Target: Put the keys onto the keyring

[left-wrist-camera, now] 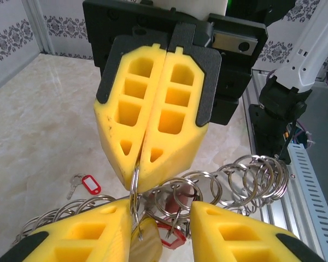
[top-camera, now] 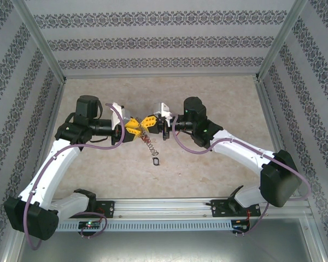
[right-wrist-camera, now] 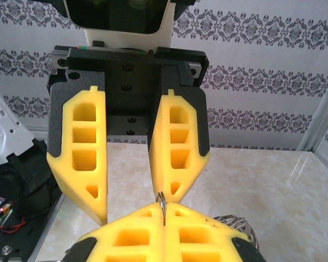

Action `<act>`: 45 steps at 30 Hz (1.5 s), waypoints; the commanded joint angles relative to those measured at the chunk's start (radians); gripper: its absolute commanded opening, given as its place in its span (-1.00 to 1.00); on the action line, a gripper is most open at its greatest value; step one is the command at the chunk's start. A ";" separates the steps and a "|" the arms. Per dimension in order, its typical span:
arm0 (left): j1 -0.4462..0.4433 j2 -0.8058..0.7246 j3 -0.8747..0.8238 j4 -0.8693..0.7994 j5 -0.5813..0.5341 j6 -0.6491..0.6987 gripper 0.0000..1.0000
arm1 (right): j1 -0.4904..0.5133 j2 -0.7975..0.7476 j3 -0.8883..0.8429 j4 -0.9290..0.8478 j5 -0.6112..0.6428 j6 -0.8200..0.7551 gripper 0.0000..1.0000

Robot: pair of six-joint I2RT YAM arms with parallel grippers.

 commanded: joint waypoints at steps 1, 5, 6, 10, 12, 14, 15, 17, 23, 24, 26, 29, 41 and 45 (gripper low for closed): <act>-0.010 0.003 0.013 0.044 0.061 -0.024 -0.39 | 0.009 -0.015 0.033 0.024 0.017 -0.037 -1.00; -0.011 0.010 0.015 0.044 0.072 -0.031 -0.48 | 0.008 -0.017 0.030 0.021 0.026 -0.038 -1.00; -0.011 0.012 0.013 0.047 0.073 -0.035 -0.49 | 0.009 -0.017 0.030 0.021 0.028 -0.038 -1.00; -0.012 0.014 -0.003 0.080 0.090 -0.060 -0.92 | 0.011 -0.016 0.030 0.030 0.035 -0.031 -1.00; -0.012 0.005 -0.008 0.076 0.083 -0.049 -1.00 | 0.010 -0.016 0.030 0.032 0.039 -0.027 -1.00; -0.011 -0.009 -0.019 0.074 0.075 -0.030 -1.00 | 0.010 -0.017 0.027 0.031 0.039 -0.025 -1.00; -0.011 -0.014 -0.019 0.065 0.073 -0.015 -1.00 | 0.008 -0.019 0.025 0.028 0.040 -0.026 -1.00; -0.012 -0.020 -0.016 0.029 0.058 0.023 -1.00 | 0.004 -0.027 0.020 0.016 0.031 -0.035 -1.00; -0.012 0.014 0.037 -0.086 -0.017 0.065 -1.00 | -0.010 -0.037 0.103 -0.338 -0.017 -0.269 -0.62; -0.011 0.015 0.041 -0.095 -0.016 0.076 -1.00 | -0.010 -0.033 0.128 -0.423 -0.018 -0.326 -0.56; -0.012 0.013 0.038 -0.094 -0.018 0.088 -1.00 | -0.008 -0.015 0.174 -0.555 -0.023 -0.405 -0.45; -0.014 0.001 0.028 -0.078 -0.003 0.100 -1.00 | -0.007 -0.001 0.197 -0.638 -0.036 -0.467 -0.34; -0.025 0.036 0.039 -0.119 0.029 0.141 -1.00 | 0.022 0.054 0.264 -0.655 -0.027 -0.471 -0.36; -0.029 0.048 0.042 -0.135 0.029 0.155 -1.00 | 0.023 0.062 0.281 -0.675 -0.034 -0.478 -0.39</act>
